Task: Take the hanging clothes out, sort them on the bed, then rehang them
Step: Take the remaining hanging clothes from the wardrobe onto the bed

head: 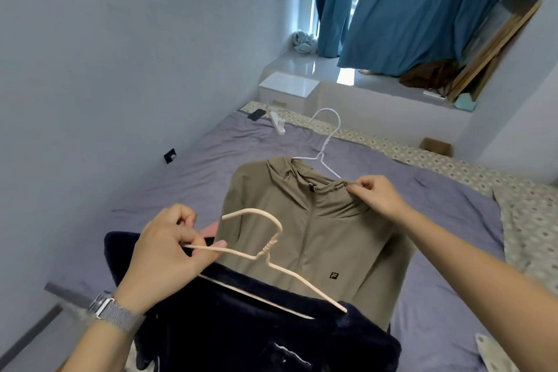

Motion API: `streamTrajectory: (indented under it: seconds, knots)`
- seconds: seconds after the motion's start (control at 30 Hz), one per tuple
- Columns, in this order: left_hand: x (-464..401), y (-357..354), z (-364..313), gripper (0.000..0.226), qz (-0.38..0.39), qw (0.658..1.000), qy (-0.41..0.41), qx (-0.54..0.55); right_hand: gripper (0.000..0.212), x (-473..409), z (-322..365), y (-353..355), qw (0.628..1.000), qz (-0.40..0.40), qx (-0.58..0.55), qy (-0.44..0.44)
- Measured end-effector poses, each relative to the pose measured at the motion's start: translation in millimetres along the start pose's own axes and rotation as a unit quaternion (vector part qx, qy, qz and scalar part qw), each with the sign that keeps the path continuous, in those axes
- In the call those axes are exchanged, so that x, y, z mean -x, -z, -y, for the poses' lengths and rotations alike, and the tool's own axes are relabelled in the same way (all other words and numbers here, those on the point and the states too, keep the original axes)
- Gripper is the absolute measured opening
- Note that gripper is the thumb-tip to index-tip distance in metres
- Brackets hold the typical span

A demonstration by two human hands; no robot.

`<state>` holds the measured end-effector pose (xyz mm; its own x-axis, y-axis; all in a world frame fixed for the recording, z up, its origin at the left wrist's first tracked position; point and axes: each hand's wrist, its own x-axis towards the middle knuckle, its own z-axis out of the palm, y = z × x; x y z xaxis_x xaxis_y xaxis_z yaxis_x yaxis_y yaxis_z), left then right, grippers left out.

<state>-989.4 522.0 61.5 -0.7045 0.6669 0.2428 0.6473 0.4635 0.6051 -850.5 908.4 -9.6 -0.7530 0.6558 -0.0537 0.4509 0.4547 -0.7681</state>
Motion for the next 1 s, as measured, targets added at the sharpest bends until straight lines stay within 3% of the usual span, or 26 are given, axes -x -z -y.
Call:
streamTrajectory:
  seconds: [0.1, 0.23, 0.3, 0.37, 0.43, 0.53, 0.67, 0.77, 0.87, 0.93, 1.0]
  knots:
    - [-25, -37, -19, 0.042, -0.005, 0.999, 0.020, -0.025, 0.014, -39, -47, -9, 0.981, -0.024, 0.182, 0.054]
    - [-43, -84, -35, 0.046, -0.001, 0.997, 0.039, -0.063, 0.043, -72, -104, -23, 0.914, 0.103, 0.392, 0.025]
    - [-50, -102, -41, 0.046, 0.002, 0.996, 0.061, -0.070, 0.042, -64, -110, -32, 0.933, 0.148, 0.325, 0.040]
    - [-58, -118, -46, 0.044, 0.006, 0.994, 0.072, -0.078, 0.027, -33, -97, -30, 0.974, 0.188, 0.112, 0.056]
    - [-68, -131, -50, 0.045, 0.013, 0.993, 0.074, -0.087, 0.018, 5, -77, -12, 0.964, 0.244, -0.101, 0.018]
    - [-84, -141, -60, 0.048, 0.022, 0.992, 0.065, -0.102, 0.017, 60, -67, 15, 0.937, 0.307, -0.168, 0.005]
    - [-112, -159, -81, 0.046, 0.025, 0.993, 0.037, -0.113, 0.008, 99, -72, 12, 0.972, 0.200, -0.083, 0.091]
    - [-129, -172, -95, 0.046, 0.011, 0.994, 0.008, -0.107, 0.021, 105, -69, 6, 0.985, 0.082, -0.118, 0.099]
    - [-136, -174, -105, 0.034, -0.024, 0.998, 0.008, -0.060, 0.019, 84, -65, 15, 0.983, 0.002, -0.165, 0.083]
    - [-133, -166, -106, 0.064, -0.054, 0.997, 0.007, -0.055, 0.017, 56, -62, 21, 0.980, -0.030, -0.179, 0.076]
    - [-123, -162, -100, 0.064, -0.065, 0.997, 0.005, -0.049, 0.015, 22, -67, 23, 0.980, -0.039, -0.186, 0.052]
